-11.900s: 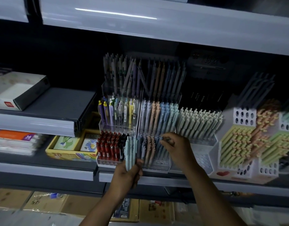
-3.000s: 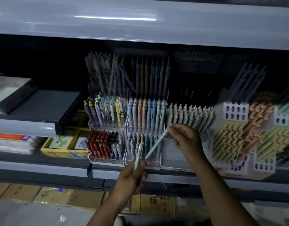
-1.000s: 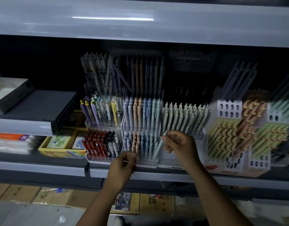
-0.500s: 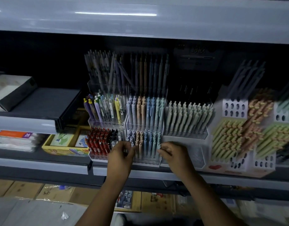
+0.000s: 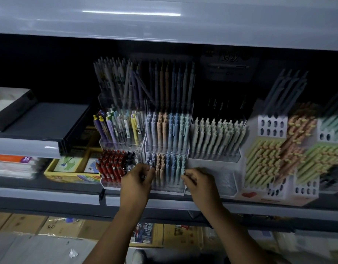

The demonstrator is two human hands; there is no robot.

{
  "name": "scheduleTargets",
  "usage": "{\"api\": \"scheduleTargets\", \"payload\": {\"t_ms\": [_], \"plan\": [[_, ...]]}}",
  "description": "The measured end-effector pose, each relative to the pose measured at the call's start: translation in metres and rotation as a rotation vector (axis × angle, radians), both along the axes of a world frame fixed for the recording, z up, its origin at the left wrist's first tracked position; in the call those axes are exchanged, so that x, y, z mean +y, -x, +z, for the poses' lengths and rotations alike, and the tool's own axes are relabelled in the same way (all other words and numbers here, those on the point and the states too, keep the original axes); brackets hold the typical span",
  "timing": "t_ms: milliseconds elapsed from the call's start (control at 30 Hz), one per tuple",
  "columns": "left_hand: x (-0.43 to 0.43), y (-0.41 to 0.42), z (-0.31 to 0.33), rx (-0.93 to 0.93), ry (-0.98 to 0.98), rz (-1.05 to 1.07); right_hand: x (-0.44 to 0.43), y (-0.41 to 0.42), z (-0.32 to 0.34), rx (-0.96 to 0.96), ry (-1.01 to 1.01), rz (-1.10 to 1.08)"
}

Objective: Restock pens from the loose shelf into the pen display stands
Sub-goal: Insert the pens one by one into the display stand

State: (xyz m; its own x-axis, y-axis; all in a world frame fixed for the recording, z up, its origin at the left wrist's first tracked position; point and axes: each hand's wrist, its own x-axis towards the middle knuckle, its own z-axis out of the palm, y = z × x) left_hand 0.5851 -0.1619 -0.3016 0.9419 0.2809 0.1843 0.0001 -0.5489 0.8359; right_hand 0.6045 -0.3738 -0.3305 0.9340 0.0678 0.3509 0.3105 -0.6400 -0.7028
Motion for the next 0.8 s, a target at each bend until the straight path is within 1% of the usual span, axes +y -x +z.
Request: {"api": "scheduleTargets", "payload": {"t_ms": [133, 400, 800], "plan": [[-0.0004, 0.0001, -0.0001, 0.008, -0.004, 0.004, 0.0017, 0.0012, -0.0017, 0.004, -0.01, -0.011], [-0.0045, 0.0001, 0.0059, 0.013, -0.158, -0.003, 0.0007, 0.0029, 0.0003, -0.019, 0.01, -0.007], [0.0011, -0.0082, 0.0084, 0.072, -0.211, -0.028, 0.0042, 0.002, 0.0012, 0.014, 0.004, -0.026]]}}
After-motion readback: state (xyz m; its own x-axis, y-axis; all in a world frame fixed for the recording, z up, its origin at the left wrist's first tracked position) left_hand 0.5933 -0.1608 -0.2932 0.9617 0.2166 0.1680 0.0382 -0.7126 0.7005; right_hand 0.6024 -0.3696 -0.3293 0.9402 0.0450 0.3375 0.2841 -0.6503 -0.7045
